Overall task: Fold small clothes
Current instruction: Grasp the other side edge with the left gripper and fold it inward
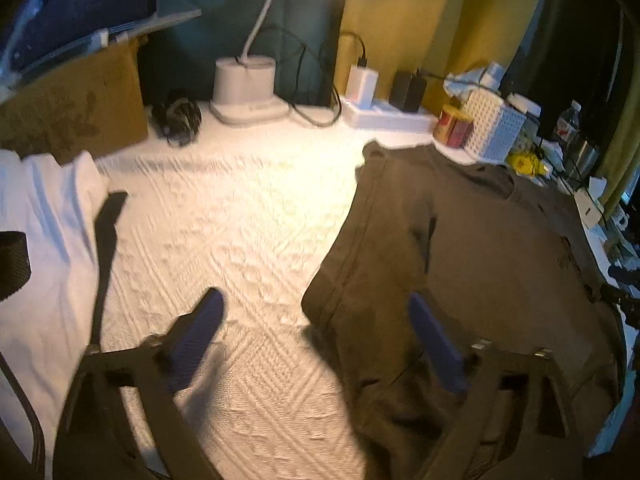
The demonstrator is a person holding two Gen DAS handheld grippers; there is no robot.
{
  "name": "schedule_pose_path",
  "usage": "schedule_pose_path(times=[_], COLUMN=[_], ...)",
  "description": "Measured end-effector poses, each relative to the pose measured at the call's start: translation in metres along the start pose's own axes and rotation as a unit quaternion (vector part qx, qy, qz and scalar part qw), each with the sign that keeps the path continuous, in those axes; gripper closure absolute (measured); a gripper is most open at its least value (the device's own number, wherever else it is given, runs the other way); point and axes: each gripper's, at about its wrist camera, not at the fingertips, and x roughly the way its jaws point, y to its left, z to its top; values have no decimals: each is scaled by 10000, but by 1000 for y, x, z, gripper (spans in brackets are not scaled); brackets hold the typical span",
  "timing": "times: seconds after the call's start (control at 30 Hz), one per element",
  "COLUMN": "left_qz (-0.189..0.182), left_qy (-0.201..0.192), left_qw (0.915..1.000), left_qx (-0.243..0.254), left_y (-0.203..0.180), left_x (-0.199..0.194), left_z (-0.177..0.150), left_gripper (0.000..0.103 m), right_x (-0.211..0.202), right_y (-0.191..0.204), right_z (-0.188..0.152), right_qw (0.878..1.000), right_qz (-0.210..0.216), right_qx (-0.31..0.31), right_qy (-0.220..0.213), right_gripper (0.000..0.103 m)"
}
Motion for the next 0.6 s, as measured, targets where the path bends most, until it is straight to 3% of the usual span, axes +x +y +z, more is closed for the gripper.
schedule_pose_path(times=[0.1,0.2,0.27,0.33,0.4,0.6], left_qz=[-152,-223,-253,-223,-217,-363], left_qy=[227,272,297,317,342,-81], left_qw=[9995,9985,9975,9966,9959,9956], left_qx=[159,422,585,729,807,862], left_y=[-1,-9,-13,-17,-20,-36], left_x=[10,12,13,14,13,-8], left_z=[-4,-5,-5,-5,-6,-1], left_gripper=[42,42,56,82,96,99], right_x=[-1,-2,-1,0,0,-3], right_y=[2,2,1,2,2,-6], right_z=[1,2,1,-1,-3,-10], right_qw=[10000,10000,10000,9999,9999,9997], right_qz=[8,10,43,95,128,164], right_qx=[4,45,78,88,88,178], right_qy=[-24,-49,-44,-31,-28,-70], right_gripper=[39,39,39,39,39,39])
